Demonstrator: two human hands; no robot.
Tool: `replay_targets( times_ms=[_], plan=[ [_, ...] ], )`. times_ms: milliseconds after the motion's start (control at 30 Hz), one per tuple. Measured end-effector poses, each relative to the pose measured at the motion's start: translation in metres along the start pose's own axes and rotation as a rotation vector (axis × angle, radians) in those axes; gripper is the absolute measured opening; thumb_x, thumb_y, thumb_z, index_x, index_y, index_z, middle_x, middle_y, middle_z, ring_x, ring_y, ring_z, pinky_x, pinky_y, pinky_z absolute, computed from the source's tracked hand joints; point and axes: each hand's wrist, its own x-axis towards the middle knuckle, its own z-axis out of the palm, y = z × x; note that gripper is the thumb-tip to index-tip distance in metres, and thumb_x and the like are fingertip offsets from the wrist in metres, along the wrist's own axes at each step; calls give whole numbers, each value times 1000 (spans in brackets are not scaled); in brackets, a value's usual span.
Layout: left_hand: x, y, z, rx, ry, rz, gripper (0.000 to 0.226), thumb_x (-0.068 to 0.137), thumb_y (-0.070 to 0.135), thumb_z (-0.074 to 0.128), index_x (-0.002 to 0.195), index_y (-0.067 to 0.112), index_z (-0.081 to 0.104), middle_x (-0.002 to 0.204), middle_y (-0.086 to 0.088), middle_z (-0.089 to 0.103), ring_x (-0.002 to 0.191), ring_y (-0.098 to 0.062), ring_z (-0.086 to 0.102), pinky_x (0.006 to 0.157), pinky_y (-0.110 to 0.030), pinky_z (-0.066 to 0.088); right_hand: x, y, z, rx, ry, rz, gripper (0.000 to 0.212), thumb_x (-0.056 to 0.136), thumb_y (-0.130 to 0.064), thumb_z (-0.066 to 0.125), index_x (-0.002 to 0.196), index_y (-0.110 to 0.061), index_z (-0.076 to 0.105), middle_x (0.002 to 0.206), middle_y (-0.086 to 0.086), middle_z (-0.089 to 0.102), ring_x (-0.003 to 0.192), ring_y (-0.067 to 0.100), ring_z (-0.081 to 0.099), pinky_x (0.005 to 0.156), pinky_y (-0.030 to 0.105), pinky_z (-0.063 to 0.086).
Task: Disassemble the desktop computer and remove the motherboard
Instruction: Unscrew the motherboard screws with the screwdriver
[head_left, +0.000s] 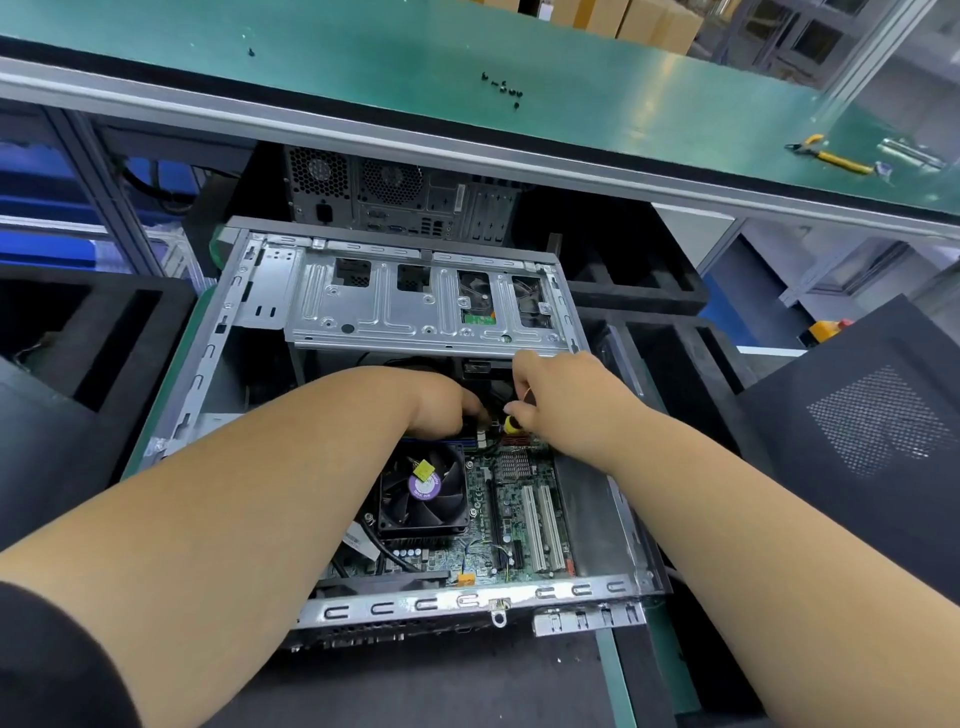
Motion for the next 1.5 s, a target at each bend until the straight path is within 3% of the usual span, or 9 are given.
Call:
replay_targets(
  times_ms=[100,267,467,800,1033,1500],
  plan=[
    [1,0,1,4,9,6,72,86,3,35,141,50,35,149,3,41,115,-19,50,83,-23,35,-4,2,1,94,13,11,24,90,-37,62,87,-23,44,71,-7,51,77,21,50,62,29,28],
    [4,0,3,-12,-2,16,67,87,2,37,136,46,45,148,2,42,122,-20,48,86,-22,34,-12,7,6,264,102,50,21,81,-39,74,83,-32,55,79,-4,50,87,18,45,77,31,39],
    [2,3,2,-12,-11,12,65,88,2,36,136,46,46,149,1,39,126,-20,45,87,-23,32,-8,4,12,104,155,0,18,91,-39,61,94,-22,58,69,-16,35,85,17,41,94,38,36],
    [-5,11,0,33,-38,10,67,91,0,33,141,44,41,153,-1,32,132,-22,40,88,-22,31,-10,4,11,89,166,-15,18,94,-39,58,96,-21,58,68,-15,34,83,15,36,92,39,37],
    [-8,14,-1,44,-51,4,63,93,2,35,141,42,41,152,-3,33,131,-23,41,102,-30,36,-11,5,12,93,174,-26,18,93,-37,59,95,-20,58,68,-17,30,82,14,34,92,38,36],
    [-7,14,-1,46,-53,7,60,94,5,35,142,41,41,151,-4,34,130,-24,42,96,-28,35,-10,7,17,95,191,-28,18,92,-38,60,94,-20,58,68,-17,30,82,15,34,91,39,36]
  ],
)
